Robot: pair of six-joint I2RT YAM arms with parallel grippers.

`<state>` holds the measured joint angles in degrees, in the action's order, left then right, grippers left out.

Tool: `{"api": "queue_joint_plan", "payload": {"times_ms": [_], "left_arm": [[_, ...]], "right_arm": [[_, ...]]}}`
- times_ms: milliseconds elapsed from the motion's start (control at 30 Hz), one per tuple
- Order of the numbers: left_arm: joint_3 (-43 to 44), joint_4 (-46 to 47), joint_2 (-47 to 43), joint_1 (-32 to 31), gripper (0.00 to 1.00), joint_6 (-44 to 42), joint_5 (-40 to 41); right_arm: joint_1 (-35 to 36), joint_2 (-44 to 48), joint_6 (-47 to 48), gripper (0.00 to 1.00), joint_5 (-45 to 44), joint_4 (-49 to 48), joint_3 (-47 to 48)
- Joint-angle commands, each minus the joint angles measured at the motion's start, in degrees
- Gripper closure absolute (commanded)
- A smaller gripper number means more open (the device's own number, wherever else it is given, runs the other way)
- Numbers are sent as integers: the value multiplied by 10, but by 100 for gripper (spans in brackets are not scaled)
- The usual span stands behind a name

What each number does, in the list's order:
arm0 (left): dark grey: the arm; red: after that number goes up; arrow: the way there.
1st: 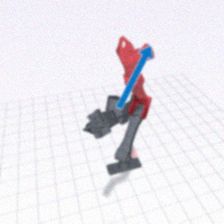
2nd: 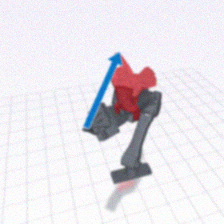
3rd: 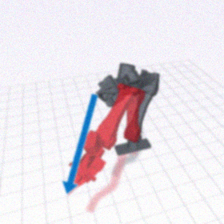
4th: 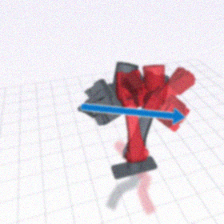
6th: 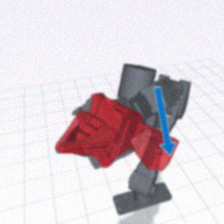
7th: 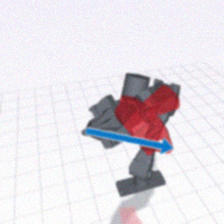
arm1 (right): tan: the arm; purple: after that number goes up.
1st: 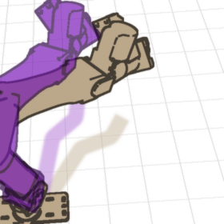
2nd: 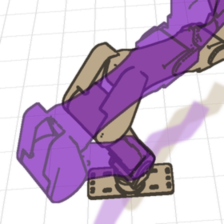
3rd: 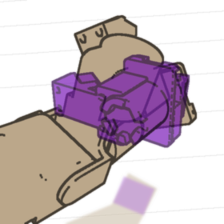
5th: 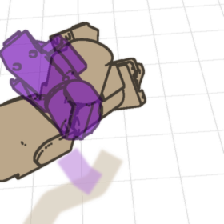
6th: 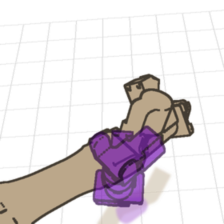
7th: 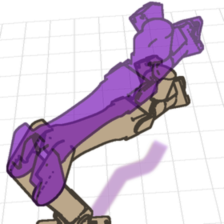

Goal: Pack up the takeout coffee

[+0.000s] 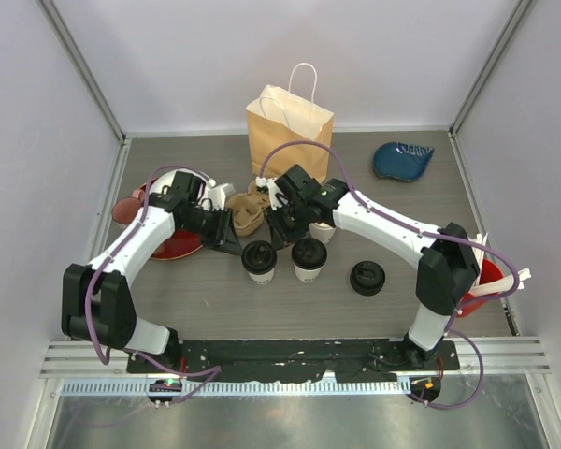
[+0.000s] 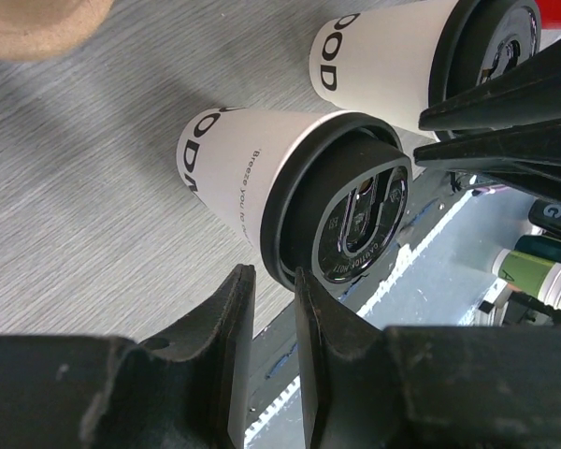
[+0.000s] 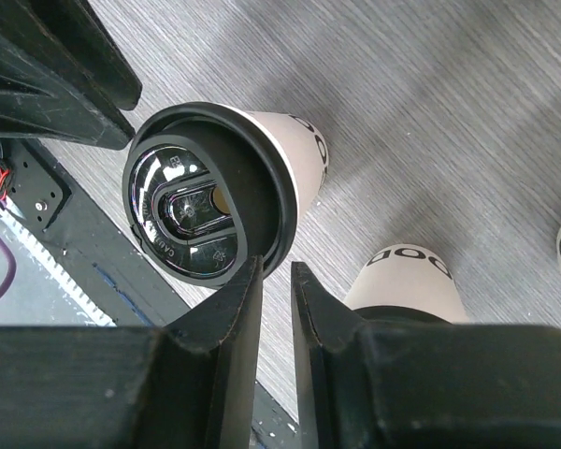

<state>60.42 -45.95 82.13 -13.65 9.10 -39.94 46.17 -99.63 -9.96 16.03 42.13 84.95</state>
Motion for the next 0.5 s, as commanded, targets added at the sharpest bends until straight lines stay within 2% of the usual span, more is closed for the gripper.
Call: {"api": "queue_joint_plan", "payload": {"times_ms": [0,467], "left_arm": [[-5,17,-7,-3,73,8,-33],[-44,37,-4,-3,76,15,-18]], "right_arm": [[6,-8,-11,76,19,-11,-7],[9,-18,-30,76,35,-50,-39]]}}
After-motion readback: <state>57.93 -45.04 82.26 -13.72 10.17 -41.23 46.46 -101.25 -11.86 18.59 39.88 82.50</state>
